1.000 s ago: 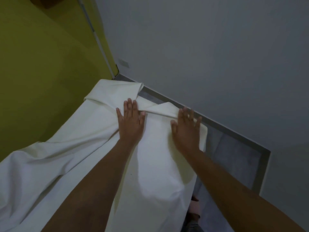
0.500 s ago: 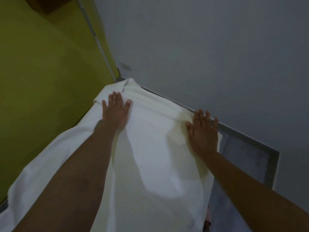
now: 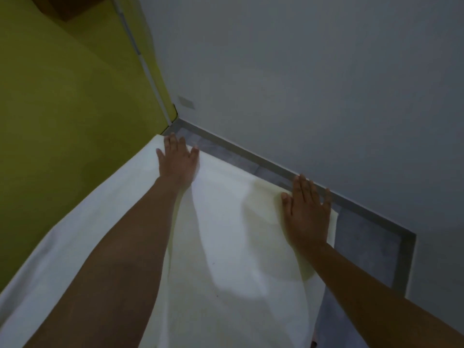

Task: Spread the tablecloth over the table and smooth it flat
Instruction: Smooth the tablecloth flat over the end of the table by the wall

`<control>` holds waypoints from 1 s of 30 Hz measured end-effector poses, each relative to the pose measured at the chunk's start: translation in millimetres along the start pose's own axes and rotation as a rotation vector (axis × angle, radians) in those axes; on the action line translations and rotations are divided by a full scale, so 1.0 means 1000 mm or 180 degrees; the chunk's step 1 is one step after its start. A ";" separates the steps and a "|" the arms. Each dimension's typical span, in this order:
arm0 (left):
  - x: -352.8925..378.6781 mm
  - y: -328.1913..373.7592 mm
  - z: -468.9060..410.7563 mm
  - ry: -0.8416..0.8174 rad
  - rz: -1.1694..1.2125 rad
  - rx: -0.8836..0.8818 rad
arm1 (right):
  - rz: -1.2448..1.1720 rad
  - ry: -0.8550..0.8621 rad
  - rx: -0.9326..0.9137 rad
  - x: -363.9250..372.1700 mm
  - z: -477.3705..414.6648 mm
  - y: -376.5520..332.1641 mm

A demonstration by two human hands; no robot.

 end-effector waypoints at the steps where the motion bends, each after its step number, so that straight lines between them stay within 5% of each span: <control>1: 0.000 0.001 0.000 -0.0079 -0.0233 0.0112 | -0.0021 0.0005 -0.0007 0.000 0.000 0.000; 5: 0.006 0.008 0.005 -0.0090 -0.0255 0.0161 | -0.0168 -0.0015 -0.0075 0.002 0.000 0.004; 14: 0.021 0.107 0.096 0.0379 0.1040 0.0138 | -0.0463 -0.0133 -0.0136 -0.006 0.020 0.037; 22: 0.030 0.188 0.144 0.0185 0.1002 0.0548 | -0.1137 -0.0803 -0.0643 -0.015 0.013 0.070; 30: 0.031 0.251 0.163 0.0243 0.1474 -0.0240 | -0.1156 -0.1294 -0.0872 -0.016 -0.008 0.112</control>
Point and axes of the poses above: each hand's wrist, its own z-axis away from the middle knuckle, its own x-axis out of the palm, y = z × x, the point moved 4 cm from there along -z, towards the middle knuckle, and after that the axes turned 7 degrees about -y, right-handed, at the moved point
